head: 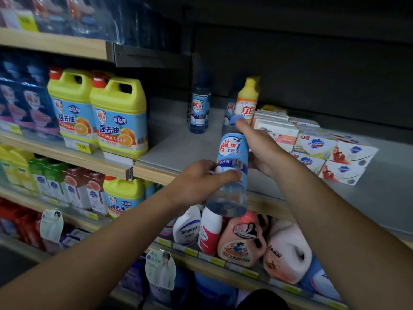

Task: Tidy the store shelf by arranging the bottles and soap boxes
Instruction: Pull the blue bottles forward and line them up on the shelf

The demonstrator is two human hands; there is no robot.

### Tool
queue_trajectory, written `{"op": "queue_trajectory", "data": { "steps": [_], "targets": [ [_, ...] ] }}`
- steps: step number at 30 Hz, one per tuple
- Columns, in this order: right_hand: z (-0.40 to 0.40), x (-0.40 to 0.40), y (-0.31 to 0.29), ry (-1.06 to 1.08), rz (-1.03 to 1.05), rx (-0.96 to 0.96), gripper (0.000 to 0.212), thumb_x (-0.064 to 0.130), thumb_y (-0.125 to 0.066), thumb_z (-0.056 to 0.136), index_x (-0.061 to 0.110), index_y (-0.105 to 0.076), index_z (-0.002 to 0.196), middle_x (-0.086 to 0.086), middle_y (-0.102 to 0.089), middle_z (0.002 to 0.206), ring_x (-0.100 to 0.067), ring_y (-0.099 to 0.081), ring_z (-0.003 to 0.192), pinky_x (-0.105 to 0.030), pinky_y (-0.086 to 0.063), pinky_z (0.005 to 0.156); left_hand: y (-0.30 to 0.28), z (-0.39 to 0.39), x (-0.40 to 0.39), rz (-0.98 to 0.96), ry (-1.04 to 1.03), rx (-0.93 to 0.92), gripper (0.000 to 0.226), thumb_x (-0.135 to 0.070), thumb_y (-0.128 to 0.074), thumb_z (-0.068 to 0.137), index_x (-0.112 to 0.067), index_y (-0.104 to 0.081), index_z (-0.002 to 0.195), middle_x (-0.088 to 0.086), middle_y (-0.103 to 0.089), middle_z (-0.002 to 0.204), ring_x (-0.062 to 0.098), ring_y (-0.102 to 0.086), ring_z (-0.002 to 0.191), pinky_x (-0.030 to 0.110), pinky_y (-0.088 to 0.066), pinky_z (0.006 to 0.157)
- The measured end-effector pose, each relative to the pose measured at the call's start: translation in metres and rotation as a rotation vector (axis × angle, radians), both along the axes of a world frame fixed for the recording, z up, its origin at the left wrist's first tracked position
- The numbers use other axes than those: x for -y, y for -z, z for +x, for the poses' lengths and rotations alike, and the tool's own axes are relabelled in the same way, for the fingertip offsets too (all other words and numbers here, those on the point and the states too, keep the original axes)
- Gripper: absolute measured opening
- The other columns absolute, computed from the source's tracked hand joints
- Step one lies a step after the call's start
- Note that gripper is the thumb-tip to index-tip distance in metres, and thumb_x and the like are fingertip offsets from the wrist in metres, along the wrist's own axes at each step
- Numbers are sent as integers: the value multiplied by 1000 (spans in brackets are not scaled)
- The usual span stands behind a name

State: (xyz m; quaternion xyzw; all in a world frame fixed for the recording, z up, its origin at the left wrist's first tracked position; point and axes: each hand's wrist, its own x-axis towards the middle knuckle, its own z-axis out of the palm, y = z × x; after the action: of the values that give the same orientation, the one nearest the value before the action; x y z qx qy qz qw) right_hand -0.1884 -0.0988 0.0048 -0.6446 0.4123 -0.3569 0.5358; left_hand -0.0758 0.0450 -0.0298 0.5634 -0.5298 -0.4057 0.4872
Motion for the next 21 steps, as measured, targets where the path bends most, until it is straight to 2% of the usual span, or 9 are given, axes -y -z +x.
{"op": "queue_trajectory", "data": {
  "steps": [4, 7, 9, 12, 15, 17, 19, 21],
  "targets": [
    [-8, 0, 20, -46, 221, -91, 45, 61, -59, 86, 20, -64, 104, -4, -75, 74, -18, -73, 65, -28, -55, 52, -5, 0, -4, 202, 53, -269, 46, -48, -68, 81, -9, -67, 107, 10, -76, 93, 23, -74, 81, 35, -59, 59],
    [-8, 0, 29, -59, 243, -123, 45, 60, -56, 89, 19, -63, 105, -3, -75, 74, -17, -72, 63, -26, -54, 51, -2, 0, -4, 279, 67, -351, 49, -51, -67, 79, -11, -67, 109, 9, -76, 93, 20, -74, 78, 32, -57, 57],
    [-8, 2, 31, -54, 245, -112, 48, 60, -57, 88, 18, -63, 110, -6, -76, 82, -20, -74, 70, -28, -56, 56, 0, 1, -3, 274, 82, -351, 56, -53, -69, 72, -12, -66, 109, 9, -76, 94, 21, -74, 79, 32, -57, 58],
    [-12, 1, 37, -136, 361, 97, 56, 55, -66, 83, 16, -60, 123, -15, -73, 107, -29, -73, 93, -43, -59, 79, 4, 4, -3, 211, 111, -360, 69, -53, -71, 60, -8, -65, 111, 12, -75, 97, 23, -73, 84, 33, -58, 61],
    [-20, -5, 39, -275, 466, 424, 62, 40, -68, 80, 10, -53, 133, -18, -69, 114, -33, -70, 98, -46, -57, 79, 9, 6, -4, 188, 149, -417, 62, -46, -70, 62, -7, -65, 110, 12, -74, 97, 22, -72, 81, 33, -59, 64],
    [-22, -6, 34, -306, 424, 489, 56, 32, -65, 83, 7, -53, 132, -18, -67, 116, -33, -69, 99, -47, -57, 83, 13, 9, -4, 194, 180, -459, 56, -41, -68, 65, -6, -66, 109, 15, -73, 99, 22, -71, 81, 33, -58, 69],
    [-20, -8, 21, -233, 255, 398, 36, 28, -63, 90, 11, -60, 121, -13, -69, 110, -29, -70, 94, -46, -59, 80, 18, 9, -2, 137, 154, -428, 43, -35, -68, 72, -10, -67, 108, 14, -73, 99, 23, -71, 81, 33, -58, 71],
    [-14, -12, 8, -115, 41, 230, 29, 31, -69, 88, 15, -62, 112, -6, -71, 102, -22, -72, 85, -39, -60, 65, 24, 7, 1, -2, 1, -163, 41, -42, -70, 73, -21, -65, 107, 8, -74, 95, 24, -72, 82, 37, -59, 74]
  ]
}}
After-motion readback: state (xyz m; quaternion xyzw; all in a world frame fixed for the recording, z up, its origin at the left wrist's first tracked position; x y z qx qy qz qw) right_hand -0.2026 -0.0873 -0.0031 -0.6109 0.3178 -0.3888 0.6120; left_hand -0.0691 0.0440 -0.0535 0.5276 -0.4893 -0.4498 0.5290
